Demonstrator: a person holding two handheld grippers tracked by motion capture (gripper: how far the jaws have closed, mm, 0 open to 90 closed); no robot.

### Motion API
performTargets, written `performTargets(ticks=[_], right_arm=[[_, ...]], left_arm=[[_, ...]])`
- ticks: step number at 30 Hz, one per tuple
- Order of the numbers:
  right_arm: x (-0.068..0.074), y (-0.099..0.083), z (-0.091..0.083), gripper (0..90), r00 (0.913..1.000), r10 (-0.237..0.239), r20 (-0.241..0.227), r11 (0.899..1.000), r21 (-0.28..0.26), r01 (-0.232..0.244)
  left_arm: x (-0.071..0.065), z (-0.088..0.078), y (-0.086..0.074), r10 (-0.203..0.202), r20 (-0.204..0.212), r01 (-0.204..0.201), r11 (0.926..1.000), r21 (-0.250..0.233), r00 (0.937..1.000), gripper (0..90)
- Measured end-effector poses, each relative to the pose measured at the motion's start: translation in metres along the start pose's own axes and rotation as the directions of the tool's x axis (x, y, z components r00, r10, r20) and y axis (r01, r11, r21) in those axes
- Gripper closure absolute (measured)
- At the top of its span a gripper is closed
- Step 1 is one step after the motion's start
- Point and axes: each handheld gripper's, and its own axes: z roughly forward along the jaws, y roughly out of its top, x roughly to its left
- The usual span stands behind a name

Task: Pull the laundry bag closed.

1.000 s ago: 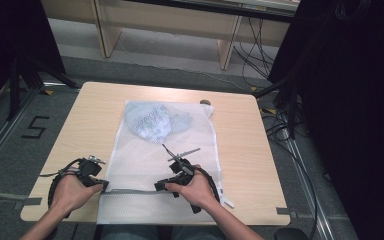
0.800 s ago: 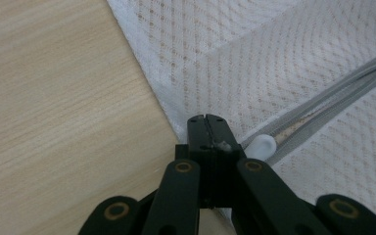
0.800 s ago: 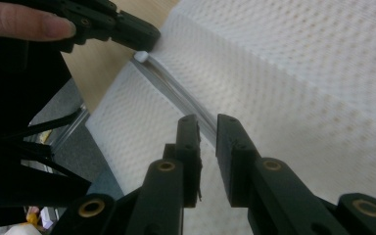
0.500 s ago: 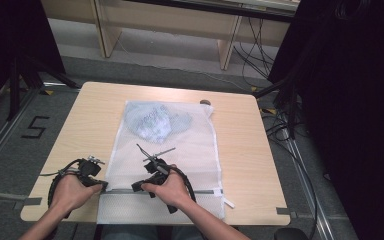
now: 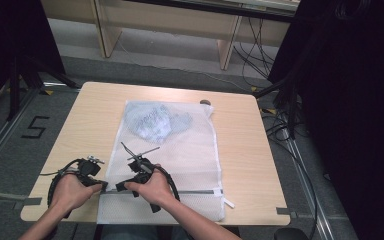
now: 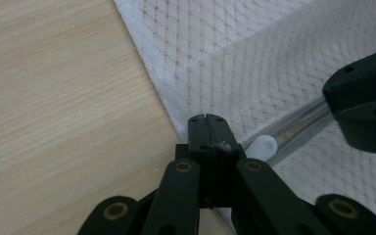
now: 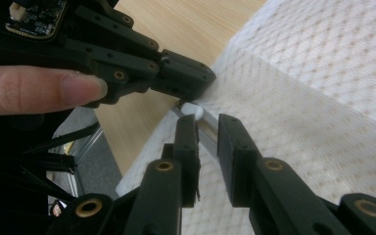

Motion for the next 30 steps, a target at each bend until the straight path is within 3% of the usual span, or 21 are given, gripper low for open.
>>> performTargets(ticks=[3,5,7,9,11,12,13,14,19,20,24,25,26,27,28,30], right_arm=[[0.001,0.002,0.007,79.0,0.9997,-0.026,-0.002,1.0,-0.006,0.026],[0.003,0.003,0.009,78.3,0.9997,-0.022,-0.007,1.0,0.0,0.022],[0.004,0.003,0.01,78.0,0.9999,-0.011,-0.009,1.0,0.004,0.011],[0.005,0.004,0.015,77.2,0.9999,-0.009,-0.006,1.0,0.001,0.009],[0.006,0.005,0.017,77.0,1.0,0.0,-0.009,1.0,-0.001,0.0],[0.004,0.007,0.019,76.8,0.9986,-0.053,-0.005,0.999,-0.007,0.052],[0.007,0.007,0.019,76.6,1.0,-0.003,-0.007,1.0,0.003,0.003],[0.006,0.008,0.02,76.2,0.9998,-0.018,-0.012,1.0,0.004,0.018],[0.008,0.009,0.023,74.4,0.9999,0.005,-0.009,1.0,0.015,-0.005],[0.005,0.009,0.025,73.9,0.9999,-0.014,-0.006,1.0,0.008,0.015],[0.004,0.008,0.029,73.1,0.9998,-0.018,-0.011,1.0,0.009,0.018],[0.005,0.008,0.029,72.9,0.9999,0.0,-0.014,1.0,0.013,0.001],[0.004,0.008,0.031,72.8,0.9998,-0.006,-0.018,1.0,0.009,0.006],[0.004,0.008,0.032,72.7,0.9996,-0.01,-0.028,1.0,0.008,0.01],[0.004,0.007,0.033,73.0,0.9995,-0.007,-0.03,1.0,0.002,0.007],[0.004,0.007,0.033,73.7,0.9996,-0.004,-0.028,1.0,0.003,0.004]], left_arm=[[-0.001,0.0,0.0,-0.001,-0.005,0.001,1.0,0.003,1.0,89.9],[-0.001,0.001,0.0,-0.021,-0.004,0.021,0.9997,-0.013,0.9998,89.9],[0.0,0.001,0.0,-0.015,0.009,0.015,0.9998,-0.012,0.9998,89.9],[-0.002,0.001,-0.001,-0.046,0.004,0.046,0.9988,-0.016,0.9989,90.0],[0.0,0.001,0.0,-0.027,0.006,0.027,0.9996,-0.013,0.9996,89.9],[0.0,0.001,0.0,-0.028,0.007,0.028,0.9995,-0.012,0.9996,89.9],[-0.001,0.002,-0.001,-0.041,0.006,0.041,0.9989,-0.023,0.9991,89.9],[0.0,0.001,0.0,-0.038,0.007,0.038,0.9991,-0.019,0.9992,90.0],[0.0,0.001,0.0,-0.036,0.01,0.036,0.9992,-0.015,0.9993,89.9],[0.001,0.0,0.0,-0.022,0.014,0.022,0.9998,-0.004,0.9997,89.9],[0.001,0.0,0.0,-0.028,0.013,0.028,0.9996,-0.003,0.9995,90.0],[0.002,0.0,0.0,-0.02,0.012,0.02,0.9998,-0.002,0.9997,90.0],[-0.001,0.001,-0.001,-0.065,0.014,0.065,0.9978,-0.016,0.9978,90.0],[-0.001,0.002,-0.001,-0.076,0.022,0.076,0.9969,-0.019,0.9969,90.0],[0.001,0.0,-0.001,-0.061,0.024,0.061,0.9981,-0.006,0.9978,90.0],[0.001,0.001,-0.002,-0.068,0.026,0.068,0.9976,-0.009,0.9974,90.0]])
